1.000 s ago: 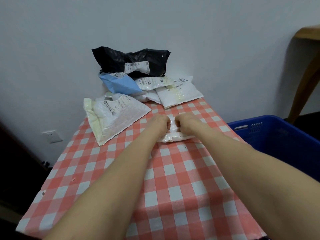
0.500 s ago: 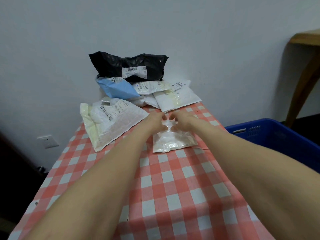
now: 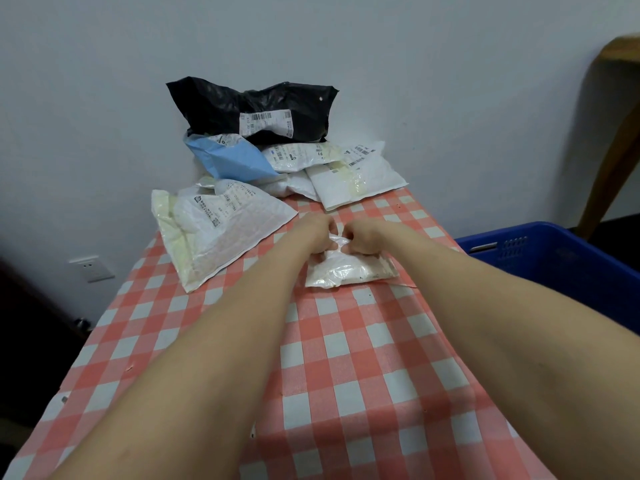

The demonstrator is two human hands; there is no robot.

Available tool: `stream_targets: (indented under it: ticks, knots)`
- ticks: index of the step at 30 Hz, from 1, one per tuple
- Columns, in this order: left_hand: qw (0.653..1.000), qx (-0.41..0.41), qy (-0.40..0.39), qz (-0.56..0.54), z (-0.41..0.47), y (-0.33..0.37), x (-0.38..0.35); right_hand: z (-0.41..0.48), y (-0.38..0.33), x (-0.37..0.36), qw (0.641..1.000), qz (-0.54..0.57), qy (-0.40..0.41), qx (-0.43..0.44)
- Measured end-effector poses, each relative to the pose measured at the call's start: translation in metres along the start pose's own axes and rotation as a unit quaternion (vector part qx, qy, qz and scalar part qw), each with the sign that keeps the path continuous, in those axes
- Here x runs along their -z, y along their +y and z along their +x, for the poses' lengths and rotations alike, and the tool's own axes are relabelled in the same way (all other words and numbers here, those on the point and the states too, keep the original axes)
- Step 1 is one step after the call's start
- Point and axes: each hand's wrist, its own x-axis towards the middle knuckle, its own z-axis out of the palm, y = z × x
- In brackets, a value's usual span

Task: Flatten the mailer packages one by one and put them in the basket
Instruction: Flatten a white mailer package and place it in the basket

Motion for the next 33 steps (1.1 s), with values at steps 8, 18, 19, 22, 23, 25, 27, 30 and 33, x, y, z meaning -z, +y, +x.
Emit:
stream_targets:
  ticks: [8, 18, 19, 22, 23, 25, 27, 30, 33]
  knots:
    - [1.0, -0.005, 0.005, 0.018, -0.003, -0.005, 0.009, -0.002, 0.007, -0.005, 0.982, 0.177, 0.064, 0.0]
    - [1.0, 0.025, 0.011, -0.012, -0.002, 0.002, 0.007, -0.033, 0.026, 0.013, 0.982, 0.073, -0.002, -0.173]
    - [1.0, 0.03, -0.002, -0.009, -0.002, 0.004, 0.004, -0.035, 0.024, 0.011, 0.981, 0.072, -0.024, -0.179]
    - [0.998, 0.047, -0.009, 0.027, -0.004, 0.003, 0.001, -0.029, 0.022, 0.002, 0.98, 0.083, 0.005, -0.181]
    - [0.998, 0.057, -0.01, 0.039, -0.004, 0.001, 0.001, -0.026, 0.022, -0.001, 0.981, 0.078, 0.03, -0.177]
    - [0.997, 0.073, -0.017, 0.034, -0.004, -0.004, 0.003, -0.02, 0.022, -0.003, 0.98, 0.081, 0.057, -0.174]
    - [0.997, 0.074, -0.017, -0.034, -0.004, -0.008, 0.006, -0.016, 0.022, 0.001, 0.979, 0.104, 0.086, -0.15]
    - [0.993, 0.044, 0.028, -0.103, -0.003, -0.016, 0.006, -0.01, 0.023, 0.006, 0.972, 0.157, 0.142, -0.099]
    - [0.99, 0.047, 0.073, -0.116, -0.006, -0.021, 0.004, -0.001, 0.023, 0.006, 0.956, 0.179, 0.205, -0.112]
